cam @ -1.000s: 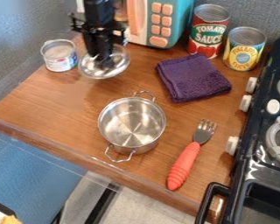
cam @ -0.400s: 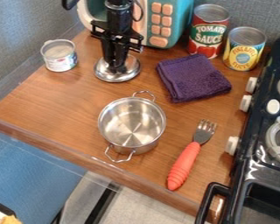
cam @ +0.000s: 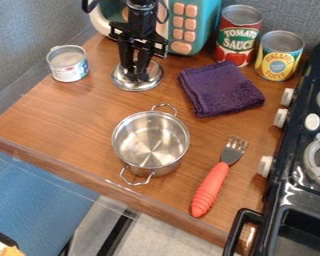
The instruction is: Move the lid of the silver pot to the front of the microwave oven
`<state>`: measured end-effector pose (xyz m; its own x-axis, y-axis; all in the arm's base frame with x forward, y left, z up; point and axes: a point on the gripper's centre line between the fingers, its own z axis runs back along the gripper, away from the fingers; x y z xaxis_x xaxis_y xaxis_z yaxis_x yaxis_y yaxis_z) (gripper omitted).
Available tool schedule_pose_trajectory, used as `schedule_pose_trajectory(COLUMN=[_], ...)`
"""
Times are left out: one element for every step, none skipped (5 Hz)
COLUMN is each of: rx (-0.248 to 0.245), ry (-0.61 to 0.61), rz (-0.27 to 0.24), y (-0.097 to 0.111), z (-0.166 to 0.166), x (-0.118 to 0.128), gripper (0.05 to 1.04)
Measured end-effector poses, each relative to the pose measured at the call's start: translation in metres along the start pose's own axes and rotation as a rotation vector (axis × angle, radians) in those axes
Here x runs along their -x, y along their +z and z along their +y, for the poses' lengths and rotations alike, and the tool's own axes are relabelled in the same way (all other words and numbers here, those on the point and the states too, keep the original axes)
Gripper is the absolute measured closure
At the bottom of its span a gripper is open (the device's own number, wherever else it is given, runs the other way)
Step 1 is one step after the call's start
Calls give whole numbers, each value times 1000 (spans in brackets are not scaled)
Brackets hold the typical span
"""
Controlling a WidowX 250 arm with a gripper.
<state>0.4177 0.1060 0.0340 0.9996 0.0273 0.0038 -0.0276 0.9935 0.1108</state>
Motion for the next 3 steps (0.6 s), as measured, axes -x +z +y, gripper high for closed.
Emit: schedule_pose_trajectory(rx=[41, 51, 51], ry=[-33, -54, -59], rz=[1, -50, -45], y=[3, 28, 32], z=[-6, -7, -7], x=[5, 5, 12], gripper=[169, 77, 81])
